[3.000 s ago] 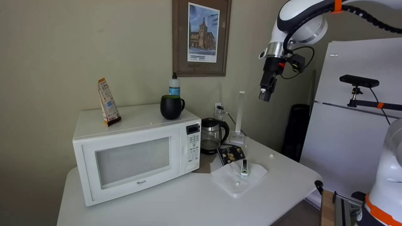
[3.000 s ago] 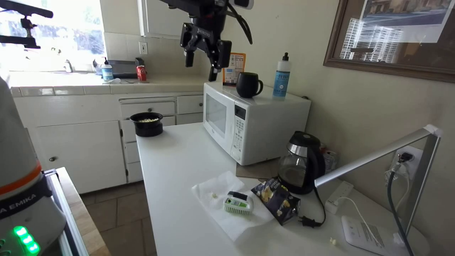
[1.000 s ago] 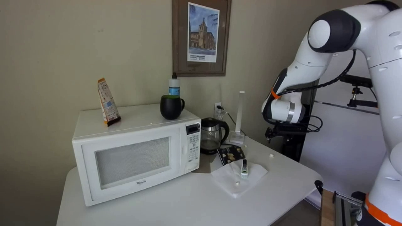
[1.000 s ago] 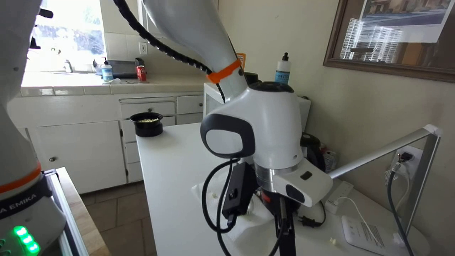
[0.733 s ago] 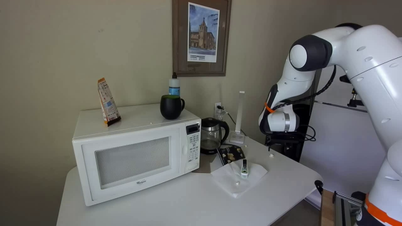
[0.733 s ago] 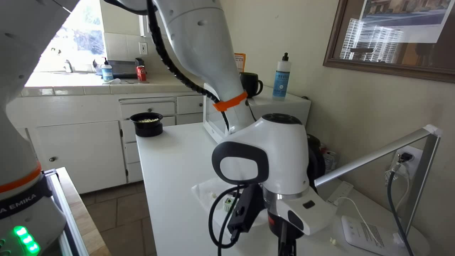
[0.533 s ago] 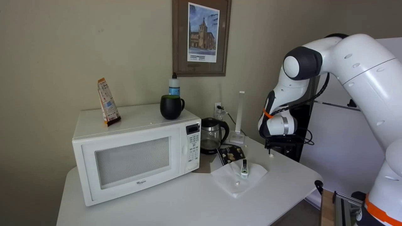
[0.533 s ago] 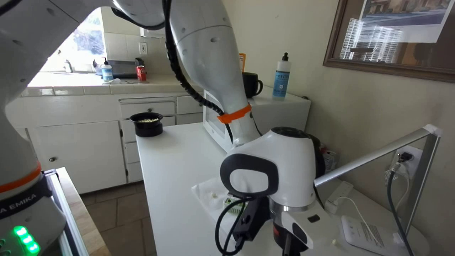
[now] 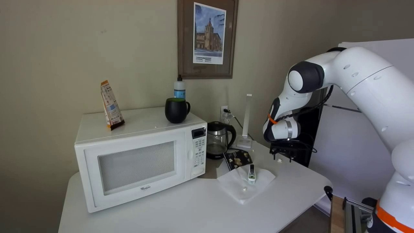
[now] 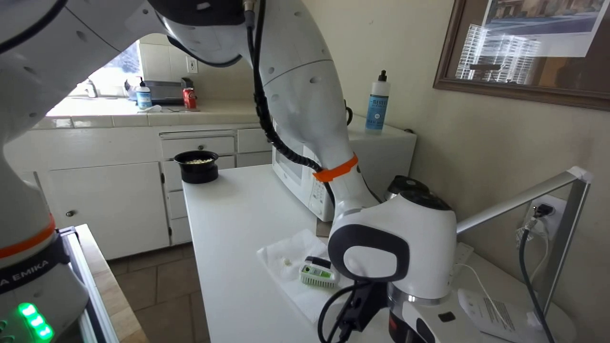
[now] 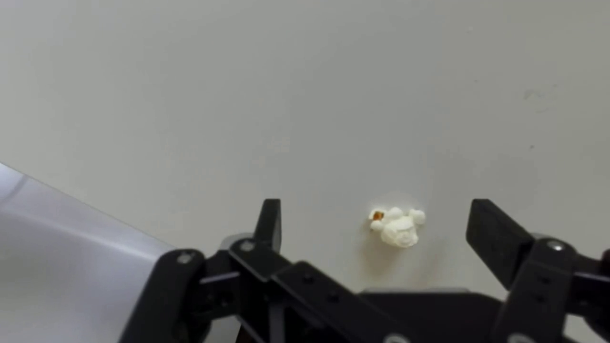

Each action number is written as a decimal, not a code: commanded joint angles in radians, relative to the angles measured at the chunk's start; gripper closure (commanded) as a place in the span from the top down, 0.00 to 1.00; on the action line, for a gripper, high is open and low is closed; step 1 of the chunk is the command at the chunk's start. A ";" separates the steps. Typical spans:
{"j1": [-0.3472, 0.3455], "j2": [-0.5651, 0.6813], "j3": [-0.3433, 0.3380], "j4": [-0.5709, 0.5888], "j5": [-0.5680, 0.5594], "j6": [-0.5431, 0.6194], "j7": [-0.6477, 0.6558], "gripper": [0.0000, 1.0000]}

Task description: Put the white object in the black packet

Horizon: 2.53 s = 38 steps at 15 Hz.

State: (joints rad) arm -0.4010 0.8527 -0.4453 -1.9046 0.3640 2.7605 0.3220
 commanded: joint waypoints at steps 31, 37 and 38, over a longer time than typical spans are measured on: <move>-0.125 0.066 0.097 0.184 0.003 -0.140 0.051 0.32; -0.126 0.060 0.100 0.184 0.004 -0.140 0.049 0.29; -0.126 0.061 0.101 0.185 0.004 -0.140 0.048 0.27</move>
State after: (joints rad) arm -0.5138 0.9005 -0.3590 -1.7403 0.3657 2.6425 0.3598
